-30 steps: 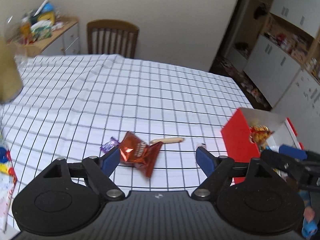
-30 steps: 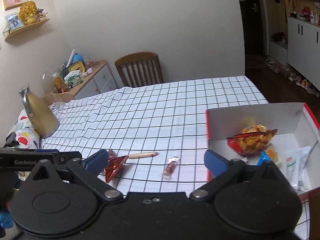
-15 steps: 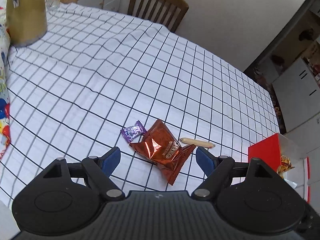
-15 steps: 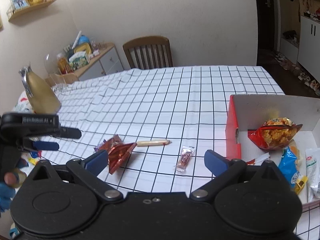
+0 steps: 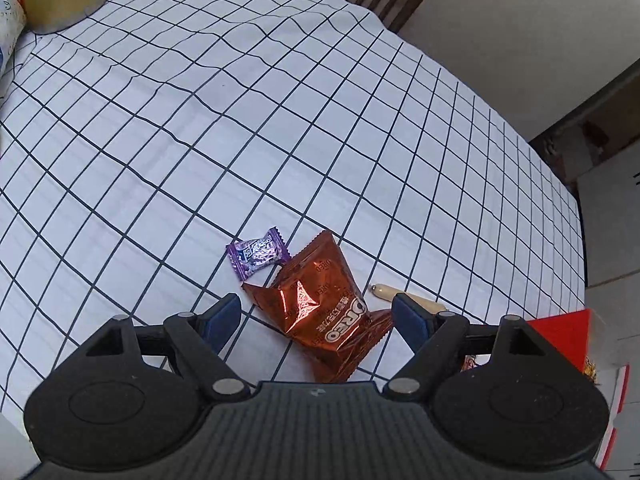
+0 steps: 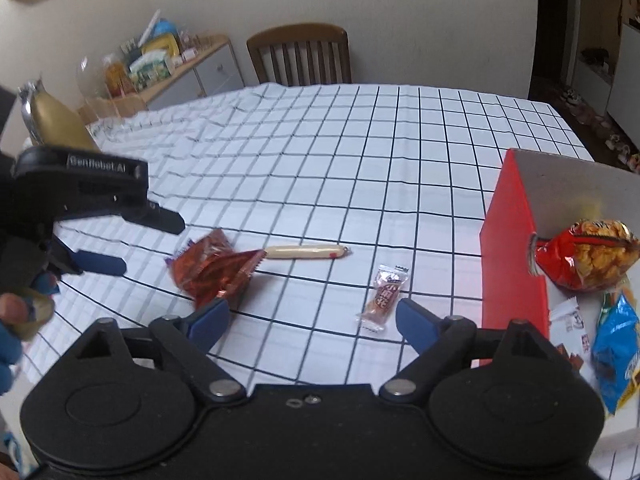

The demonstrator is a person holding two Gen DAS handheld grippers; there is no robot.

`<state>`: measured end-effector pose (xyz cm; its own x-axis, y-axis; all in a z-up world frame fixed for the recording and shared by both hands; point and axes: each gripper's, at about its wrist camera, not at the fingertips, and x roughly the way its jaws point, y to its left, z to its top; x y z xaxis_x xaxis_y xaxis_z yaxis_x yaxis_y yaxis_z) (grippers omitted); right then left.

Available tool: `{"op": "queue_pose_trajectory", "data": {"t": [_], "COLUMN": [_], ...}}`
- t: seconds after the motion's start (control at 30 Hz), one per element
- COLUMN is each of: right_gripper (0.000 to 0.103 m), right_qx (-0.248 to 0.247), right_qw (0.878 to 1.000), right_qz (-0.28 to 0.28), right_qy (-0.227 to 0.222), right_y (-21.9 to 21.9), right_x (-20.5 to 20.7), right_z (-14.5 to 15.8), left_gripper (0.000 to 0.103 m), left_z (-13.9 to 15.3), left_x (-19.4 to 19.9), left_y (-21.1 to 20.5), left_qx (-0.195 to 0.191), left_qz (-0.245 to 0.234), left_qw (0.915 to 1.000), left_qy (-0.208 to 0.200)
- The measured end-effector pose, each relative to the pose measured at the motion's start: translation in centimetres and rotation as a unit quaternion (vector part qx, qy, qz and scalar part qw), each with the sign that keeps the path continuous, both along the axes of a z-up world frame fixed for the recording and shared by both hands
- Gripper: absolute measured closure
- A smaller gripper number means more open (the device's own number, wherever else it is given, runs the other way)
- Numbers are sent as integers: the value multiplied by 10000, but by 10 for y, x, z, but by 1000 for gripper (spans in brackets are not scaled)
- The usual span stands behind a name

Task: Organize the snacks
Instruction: 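Grasp the brown Oreo packet with the left gripper while the right gripper grasps the small wrapped sweet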

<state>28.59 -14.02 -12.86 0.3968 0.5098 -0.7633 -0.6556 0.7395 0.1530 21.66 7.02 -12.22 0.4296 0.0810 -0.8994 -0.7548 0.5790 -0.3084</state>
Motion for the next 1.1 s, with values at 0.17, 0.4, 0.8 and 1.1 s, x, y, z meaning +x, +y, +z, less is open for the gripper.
{"op": "queue_pose_trajectory", "data": {"t": [0.17,0.4,0.8,1.1], "right_gripper": [25,44,53,76], "right_qx": [-189,-395,-673,-981], "right_qw": [9995,9976,9923,9920], "right_qz": [-176,-399,-818,-743], "right_qy": [169,412,637,293], "right_y": [6,11,20,25], "right_x": [19,42,66,60], "right_z": [-16,-33,-56,-56], "left_gripper": [21,21,21,41], "left_z": [-9,-21,-34,-39], "left_x": [17,32,40,25], "left_y": [-1,-8,-10,-3], "left_qx": [7,112,240,34], "left_qz": [38,-16,11,151], "left_qw": [9999,9992,9977,9982], "left_qy": [161,378,641,586]}}
